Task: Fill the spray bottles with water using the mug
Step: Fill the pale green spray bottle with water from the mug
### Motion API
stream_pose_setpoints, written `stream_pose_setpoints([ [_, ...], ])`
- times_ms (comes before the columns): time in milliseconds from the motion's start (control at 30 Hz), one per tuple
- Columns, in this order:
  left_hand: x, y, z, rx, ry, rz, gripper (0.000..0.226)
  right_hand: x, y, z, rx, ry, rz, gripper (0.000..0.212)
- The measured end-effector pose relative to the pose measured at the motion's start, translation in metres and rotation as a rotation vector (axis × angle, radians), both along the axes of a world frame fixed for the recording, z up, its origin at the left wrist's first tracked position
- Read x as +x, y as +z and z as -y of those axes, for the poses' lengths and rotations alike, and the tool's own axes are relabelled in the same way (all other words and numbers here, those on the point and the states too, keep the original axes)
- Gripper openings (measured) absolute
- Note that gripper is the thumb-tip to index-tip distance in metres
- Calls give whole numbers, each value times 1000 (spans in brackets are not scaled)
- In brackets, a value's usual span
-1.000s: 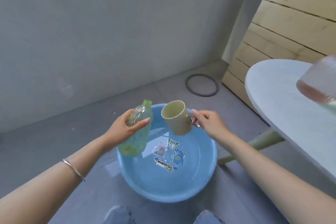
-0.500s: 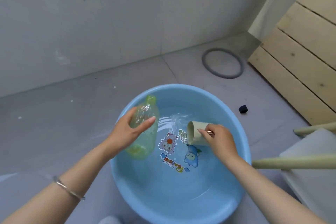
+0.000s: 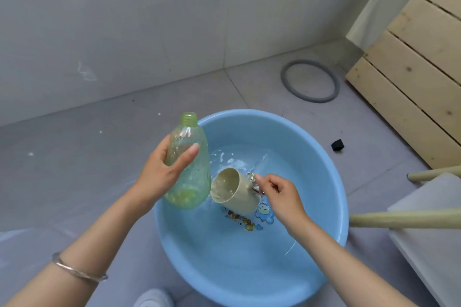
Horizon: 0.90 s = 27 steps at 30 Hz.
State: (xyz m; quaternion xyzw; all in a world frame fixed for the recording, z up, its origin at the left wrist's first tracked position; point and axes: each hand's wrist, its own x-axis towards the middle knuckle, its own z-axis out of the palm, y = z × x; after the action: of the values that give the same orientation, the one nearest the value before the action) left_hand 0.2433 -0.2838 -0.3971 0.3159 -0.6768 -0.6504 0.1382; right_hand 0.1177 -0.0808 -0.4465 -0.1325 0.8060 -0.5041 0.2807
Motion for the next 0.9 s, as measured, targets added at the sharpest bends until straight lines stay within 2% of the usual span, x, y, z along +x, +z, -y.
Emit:
stream_pose_setpoints([
  [100, 1, -4, 2, -38, -14, -11, 36, 4, 11, -17, -77, -101, 105, 40],
  [333, 1, -22, -9, -233, -165, 72, 70, -7, 54, -53, -270, -239, 95, 43],
  [500, -4, -22, -24, -335, -323, 118, 60, -13, 85, -64, -299, -237, 57, 58],
  [700, -2, -33, -31, -343, -429, 151, 68, -11, 109, -58, -268, -250, -72, 34],
  [767, -2, -34, -34, -351, -456, 166, 64, -9, 115, -54, -268, -238, -101, 32],
  [900, -1, -39, -35, -361, -472, 187, 72, -7, 120, -50, -236, -211, -151, 33],
])
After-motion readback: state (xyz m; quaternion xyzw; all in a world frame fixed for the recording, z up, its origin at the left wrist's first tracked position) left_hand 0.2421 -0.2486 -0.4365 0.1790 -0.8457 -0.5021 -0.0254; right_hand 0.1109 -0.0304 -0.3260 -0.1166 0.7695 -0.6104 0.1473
